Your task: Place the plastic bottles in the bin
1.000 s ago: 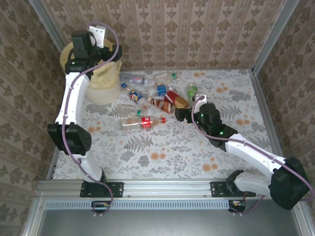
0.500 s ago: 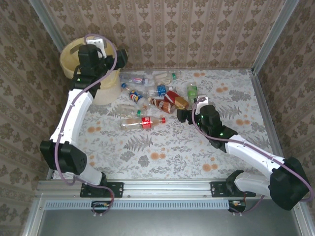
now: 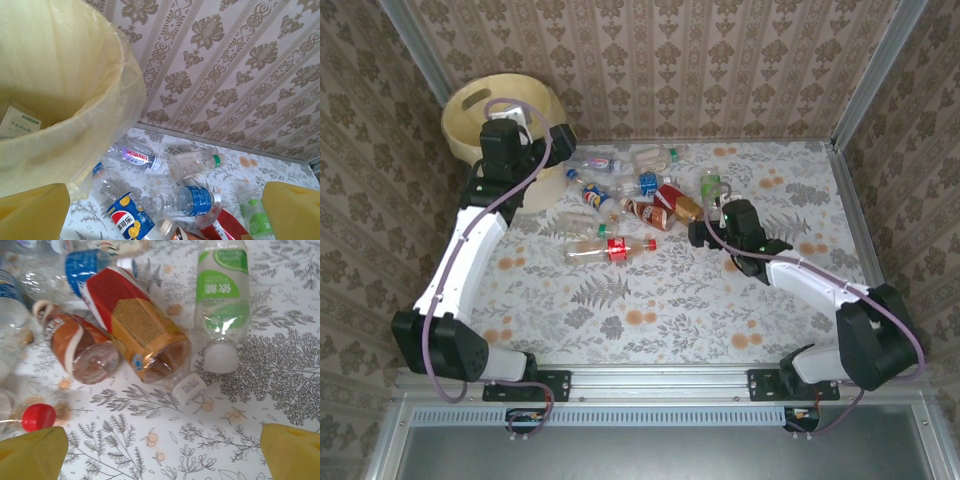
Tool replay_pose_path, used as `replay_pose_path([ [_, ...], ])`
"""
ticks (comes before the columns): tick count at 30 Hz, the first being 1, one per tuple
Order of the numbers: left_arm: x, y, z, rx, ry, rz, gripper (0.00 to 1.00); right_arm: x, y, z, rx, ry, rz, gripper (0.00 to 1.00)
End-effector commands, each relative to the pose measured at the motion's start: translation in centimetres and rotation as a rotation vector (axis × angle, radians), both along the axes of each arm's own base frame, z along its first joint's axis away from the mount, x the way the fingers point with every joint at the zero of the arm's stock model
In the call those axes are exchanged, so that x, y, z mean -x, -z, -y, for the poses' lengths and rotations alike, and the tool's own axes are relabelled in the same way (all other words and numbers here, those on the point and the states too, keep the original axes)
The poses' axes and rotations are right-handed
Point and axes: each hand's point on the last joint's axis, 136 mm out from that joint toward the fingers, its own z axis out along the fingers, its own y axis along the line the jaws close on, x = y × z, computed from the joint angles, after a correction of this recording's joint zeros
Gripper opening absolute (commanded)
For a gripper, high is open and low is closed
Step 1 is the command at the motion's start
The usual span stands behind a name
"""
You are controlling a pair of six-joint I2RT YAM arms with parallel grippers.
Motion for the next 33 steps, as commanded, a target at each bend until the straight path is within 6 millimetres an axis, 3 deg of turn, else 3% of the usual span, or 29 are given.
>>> replay_pose_path([
  [1,1.2,0.5,-1.8,0.018,-0.07,-0.021,1.0,-1.1,1.3,1.3,0.02,0.055,-0.093,0.99],
  [11,3.6,3.7,-4.6,0.019,-0.136,-0.087,1.0,-6.5,4.6,3.4,0.073,0.245,-0.247,0.95],
  [17,5.0,4.8,-6.7,0.029,-0.188,-0.108,1.0,-9.6,6.0,2.9,0.102,0.278,-0.291,0.92],
  [20,5.5,4.8,-7.5,0.035,-0.205,-0.104,1.0,-10.5,6.7,4.2,0.135,0.36,-0.306,0.9],
  [26,6.2,4.9,-8.5,0.03,-0.228,-0.101,1.0,-12.5,6.7,4.2,0.085,0.371,-0.293,0.87],
  [33,6.5,5.5,-8.8,0.036,-0.231,-0.117,1.0,-13.1,8.7,3.8,0.11,0.306,-0.36,0.81],
])
